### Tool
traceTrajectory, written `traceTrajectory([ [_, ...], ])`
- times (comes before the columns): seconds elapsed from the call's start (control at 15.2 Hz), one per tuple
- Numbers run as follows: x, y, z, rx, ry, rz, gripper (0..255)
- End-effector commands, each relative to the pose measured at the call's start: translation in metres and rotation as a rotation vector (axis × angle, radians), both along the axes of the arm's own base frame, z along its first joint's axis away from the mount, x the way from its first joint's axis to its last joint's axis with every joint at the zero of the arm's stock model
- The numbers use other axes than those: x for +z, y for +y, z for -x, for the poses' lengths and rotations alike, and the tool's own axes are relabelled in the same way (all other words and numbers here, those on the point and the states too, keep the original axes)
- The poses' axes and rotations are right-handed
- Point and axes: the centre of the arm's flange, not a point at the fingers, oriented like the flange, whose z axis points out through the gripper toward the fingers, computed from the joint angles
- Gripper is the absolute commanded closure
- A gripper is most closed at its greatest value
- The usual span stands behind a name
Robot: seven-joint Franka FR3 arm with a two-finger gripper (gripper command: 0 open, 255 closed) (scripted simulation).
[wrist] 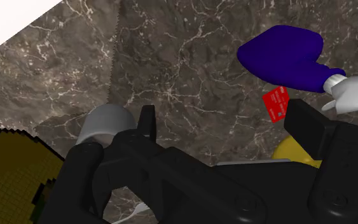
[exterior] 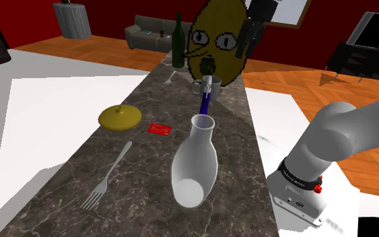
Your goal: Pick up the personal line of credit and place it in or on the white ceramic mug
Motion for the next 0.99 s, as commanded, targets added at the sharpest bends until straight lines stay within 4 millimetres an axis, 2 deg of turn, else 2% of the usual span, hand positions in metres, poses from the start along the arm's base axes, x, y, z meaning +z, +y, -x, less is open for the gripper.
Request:
traceTrajectory([
  [0.0, 0.0, 0.0, 0.0, 0.0, 0.0, 0.0, 0],
  [0.46, -0.043, 0.071, -0.08, 0.132, 0.142, 0.078, 0],
  [0.92, -0.102, 0.148, -0.143, 0.264, 0.283, 0.156, 0],
])
